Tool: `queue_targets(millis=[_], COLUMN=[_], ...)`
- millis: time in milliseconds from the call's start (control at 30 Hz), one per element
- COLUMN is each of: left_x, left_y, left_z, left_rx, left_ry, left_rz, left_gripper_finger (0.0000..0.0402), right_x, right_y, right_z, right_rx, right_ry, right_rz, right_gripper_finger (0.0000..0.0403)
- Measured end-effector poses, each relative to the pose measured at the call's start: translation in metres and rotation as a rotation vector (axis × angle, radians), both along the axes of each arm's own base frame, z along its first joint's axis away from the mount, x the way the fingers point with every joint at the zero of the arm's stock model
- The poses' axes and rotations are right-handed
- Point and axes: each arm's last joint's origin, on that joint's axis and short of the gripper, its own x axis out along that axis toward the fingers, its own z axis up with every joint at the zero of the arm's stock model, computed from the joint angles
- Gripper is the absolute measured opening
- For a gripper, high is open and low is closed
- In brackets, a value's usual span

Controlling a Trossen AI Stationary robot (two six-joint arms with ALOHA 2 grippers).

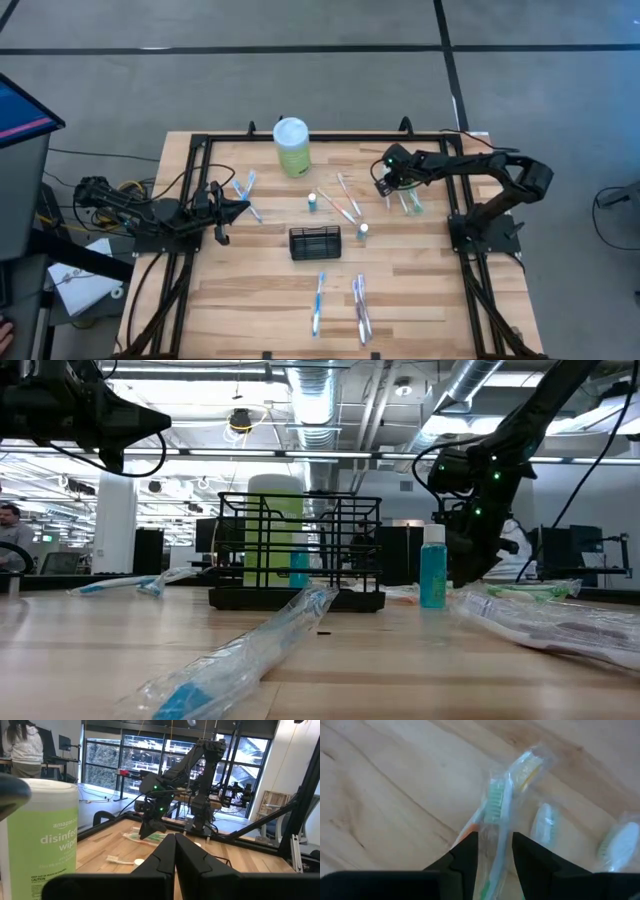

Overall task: Pick & Place toothbrushing station
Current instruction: Put the left green toothbrush into the wire organizer

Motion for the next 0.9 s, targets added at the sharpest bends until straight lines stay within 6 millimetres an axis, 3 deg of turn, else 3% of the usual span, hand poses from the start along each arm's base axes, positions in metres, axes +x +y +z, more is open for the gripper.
queue_targets(millis=[300,633,900], left_x=[0.000,0.000,0.000], left_y=[0.000,0.000,0.000], left_z=[0.000,0.000,0.000], left_rx=[0.000,0.000,0.000], left_ry=[0.001,0.001,0.001], left_rz=[0.000,0.000,0.000], left_gripper_finger=[0.0000,0.0000,0.0000], right_x=[0.000,0.005,0.033], right_y=[0.000,0.001,0.004], right_z=[0.004,0.007,0.036], right_rx=[-0.014,-0.023,-0.102], right_ry=[-0.015,-0.035,-0.114], right_rz=[0.022,0.032,0.112], right_gripper_finger=[0.0011,0.0004,0.0002])
